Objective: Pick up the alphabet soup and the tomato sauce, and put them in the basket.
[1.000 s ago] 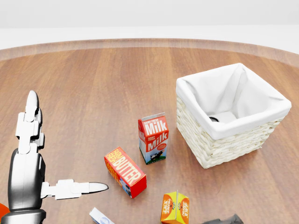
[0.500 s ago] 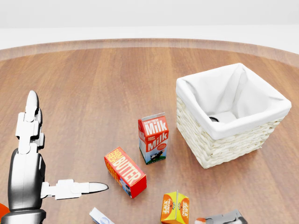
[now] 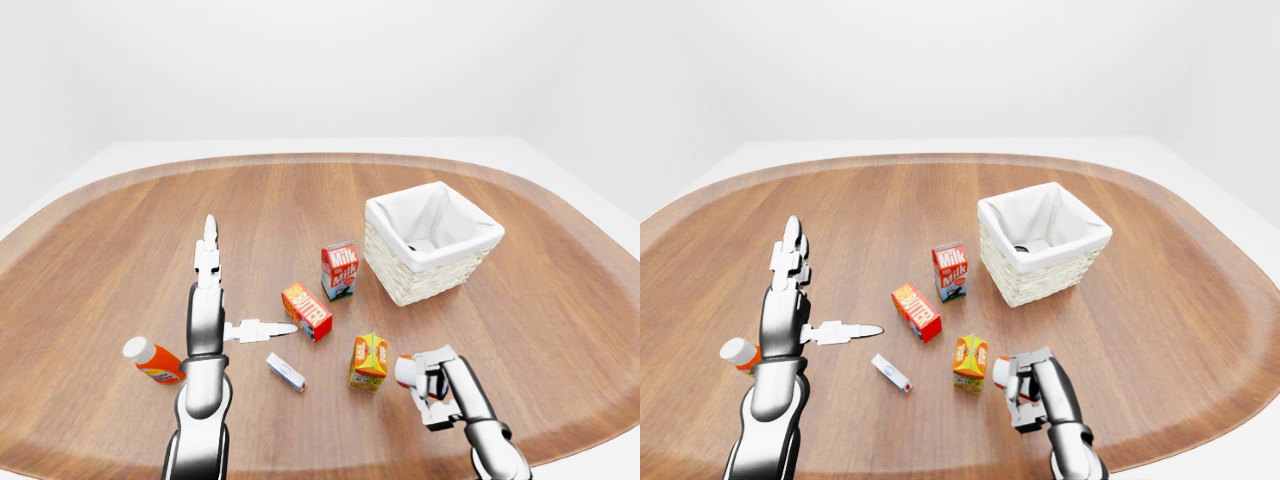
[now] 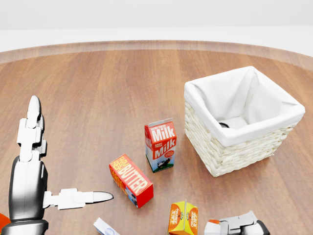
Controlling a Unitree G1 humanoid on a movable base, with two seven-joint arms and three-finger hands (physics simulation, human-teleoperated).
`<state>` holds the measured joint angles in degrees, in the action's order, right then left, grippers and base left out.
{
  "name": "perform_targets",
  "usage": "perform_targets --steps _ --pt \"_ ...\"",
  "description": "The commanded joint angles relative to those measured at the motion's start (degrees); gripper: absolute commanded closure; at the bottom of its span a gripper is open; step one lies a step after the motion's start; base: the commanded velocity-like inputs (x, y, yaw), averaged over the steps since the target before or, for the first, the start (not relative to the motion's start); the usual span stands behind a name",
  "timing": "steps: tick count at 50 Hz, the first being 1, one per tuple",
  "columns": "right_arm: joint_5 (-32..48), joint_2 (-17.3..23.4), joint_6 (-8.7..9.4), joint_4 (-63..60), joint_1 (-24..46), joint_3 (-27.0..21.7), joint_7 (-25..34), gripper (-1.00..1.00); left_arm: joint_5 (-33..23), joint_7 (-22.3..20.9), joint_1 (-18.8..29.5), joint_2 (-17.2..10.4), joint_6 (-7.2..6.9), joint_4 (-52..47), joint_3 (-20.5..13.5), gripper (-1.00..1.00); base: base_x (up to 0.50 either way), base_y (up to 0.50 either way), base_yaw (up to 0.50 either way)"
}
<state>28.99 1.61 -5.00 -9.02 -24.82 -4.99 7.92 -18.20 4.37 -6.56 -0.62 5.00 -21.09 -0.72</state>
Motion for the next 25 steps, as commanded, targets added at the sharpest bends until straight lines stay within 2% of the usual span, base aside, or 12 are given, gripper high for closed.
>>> perform_targets --steps 1,25 --pt "-3.03 -0.74 0.0 -4.44 0.5 -1.6 2.28 1.0 -0.08 -0.1 -0.02 -0.03 0.0 -0.17 -0.04 -1.0 0.0 0.0 0.0" --pt "-5.86 -1.32 0.0 -8.09 4.94 -5.34 5.22 1.0 -0.12 -0.03 -0.09 0.0 0.0 -0.08 0.01 -1.0 0.0 0.0 0.0"
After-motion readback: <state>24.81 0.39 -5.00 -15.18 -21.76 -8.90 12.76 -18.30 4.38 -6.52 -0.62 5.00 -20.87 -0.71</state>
